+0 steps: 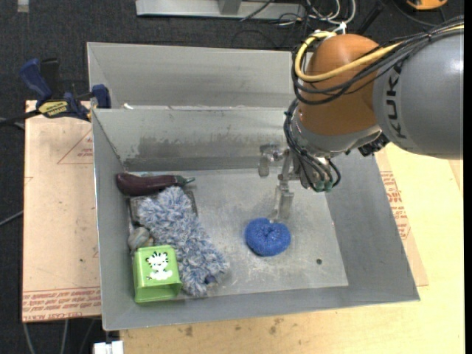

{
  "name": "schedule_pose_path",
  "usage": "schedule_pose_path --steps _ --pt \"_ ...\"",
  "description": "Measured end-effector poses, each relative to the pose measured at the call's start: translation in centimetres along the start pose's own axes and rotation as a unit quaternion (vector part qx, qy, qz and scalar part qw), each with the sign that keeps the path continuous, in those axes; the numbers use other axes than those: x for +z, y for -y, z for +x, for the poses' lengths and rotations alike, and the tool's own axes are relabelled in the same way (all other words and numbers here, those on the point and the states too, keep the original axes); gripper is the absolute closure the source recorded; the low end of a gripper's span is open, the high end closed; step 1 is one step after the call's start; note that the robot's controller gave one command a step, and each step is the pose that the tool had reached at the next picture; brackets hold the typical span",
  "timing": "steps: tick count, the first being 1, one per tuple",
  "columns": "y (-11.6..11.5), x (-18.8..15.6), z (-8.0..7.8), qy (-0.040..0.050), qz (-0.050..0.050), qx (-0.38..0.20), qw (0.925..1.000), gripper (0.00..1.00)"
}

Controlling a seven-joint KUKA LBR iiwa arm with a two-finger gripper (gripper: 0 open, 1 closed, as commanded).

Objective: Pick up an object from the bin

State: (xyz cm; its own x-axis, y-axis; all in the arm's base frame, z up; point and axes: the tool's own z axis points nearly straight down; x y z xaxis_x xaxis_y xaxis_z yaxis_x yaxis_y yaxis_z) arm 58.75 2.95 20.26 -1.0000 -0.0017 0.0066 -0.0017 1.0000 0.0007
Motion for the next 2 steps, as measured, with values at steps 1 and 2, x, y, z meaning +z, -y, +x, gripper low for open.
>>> schedule_pose_path --steps 1,2 --pt "0.0 -0.5 -0.1 0.0041 0.000 0.000 1.0000 0.00" --pt "2.5 6.8 1.7 0.0059 0.000 -0.014 0.9999 0.00"
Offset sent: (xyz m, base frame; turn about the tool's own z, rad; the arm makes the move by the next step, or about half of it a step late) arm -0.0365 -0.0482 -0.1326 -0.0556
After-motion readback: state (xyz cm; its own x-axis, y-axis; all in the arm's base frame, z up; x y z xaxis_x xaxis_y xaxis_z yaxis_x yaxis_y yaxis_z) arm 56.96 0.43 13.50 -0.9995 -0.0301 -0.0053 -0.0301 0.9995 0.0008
